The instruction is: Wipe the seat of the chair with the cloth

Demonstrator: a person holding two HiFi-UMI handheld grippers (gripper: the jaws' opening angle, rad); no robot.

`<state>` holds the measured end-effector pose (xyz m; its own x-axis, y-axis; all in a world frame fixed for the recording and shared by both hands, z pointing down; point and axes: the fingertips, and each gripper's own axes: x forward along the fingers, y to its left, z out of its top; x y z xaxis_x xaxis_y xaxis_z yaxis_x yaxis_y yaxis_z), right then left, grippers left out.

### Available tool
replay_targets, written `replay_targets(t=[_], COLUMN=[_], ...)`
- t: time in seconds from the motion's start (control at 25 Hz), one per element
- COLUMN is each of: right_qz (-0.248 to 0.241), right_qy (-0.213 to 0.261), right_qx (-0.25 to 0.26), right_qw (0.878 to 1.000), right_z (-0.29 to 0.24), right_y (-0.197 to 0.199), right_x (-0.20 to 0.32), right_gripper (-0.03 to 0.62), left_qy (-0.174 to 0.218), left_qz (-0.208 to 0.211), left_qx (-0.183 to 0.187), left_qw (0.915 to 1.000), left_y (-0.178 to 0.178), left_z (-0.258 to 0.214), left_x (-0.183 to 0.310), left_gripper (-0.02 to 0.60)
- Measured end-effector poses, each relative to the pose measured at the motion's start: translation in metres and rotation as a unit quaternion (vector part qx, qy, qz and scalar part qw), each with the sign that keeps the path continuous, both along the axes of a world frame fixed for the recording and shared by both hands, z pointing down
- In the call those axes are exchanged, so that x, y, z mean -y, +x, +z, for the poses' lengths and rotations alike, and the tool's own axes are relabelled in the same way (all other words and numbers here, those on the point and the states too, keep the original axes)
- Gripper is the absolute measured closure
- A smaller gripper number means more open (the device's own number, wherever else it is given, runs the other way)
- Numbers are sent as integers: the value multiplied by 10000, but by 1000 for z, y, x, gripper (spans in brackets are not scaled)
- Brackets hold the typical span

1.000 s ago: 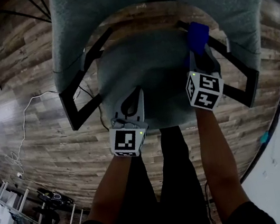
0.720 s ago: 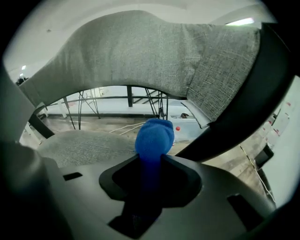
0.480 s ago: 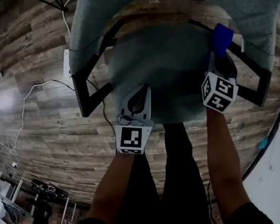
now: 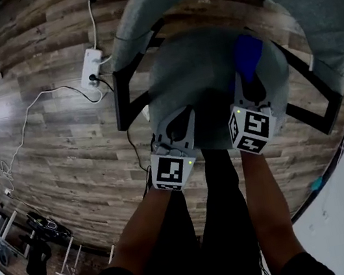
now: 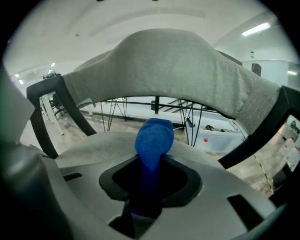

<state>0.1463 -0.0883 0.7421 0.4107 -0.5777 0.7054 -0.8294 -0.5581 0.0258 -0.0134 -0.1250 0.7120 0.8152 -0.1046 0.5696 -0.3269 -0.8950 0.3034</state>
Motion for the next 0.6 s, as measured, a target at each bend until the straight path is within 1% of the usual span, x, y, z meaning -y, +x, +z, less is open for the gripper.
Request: replay_targets(t=[0.16,0.32,0.52,0.6], right_qz=[-489,-952,-1221,-1325], right_qy=[103,214,221,223], right_qx=[122,207,310,391], right_qw=[9987,9950,9918,9902], right_z=[5,2,3,5], right_y=[-41,-81,-124,-139], right_x=[35,68,100,107], right_gripper=[474,474,474,474], left_qy=[59,-30,-48,-113], left_qz=[-116,-274,-502,-546], left_qx=[74,102,167,190], left_qw=[9999,9996,9986,9983], left_y=[-19,-42,-66,-73], left_z=[3,4,8,11], left_x=[8,11,26,28], left_gripper=[580,580,580,580])
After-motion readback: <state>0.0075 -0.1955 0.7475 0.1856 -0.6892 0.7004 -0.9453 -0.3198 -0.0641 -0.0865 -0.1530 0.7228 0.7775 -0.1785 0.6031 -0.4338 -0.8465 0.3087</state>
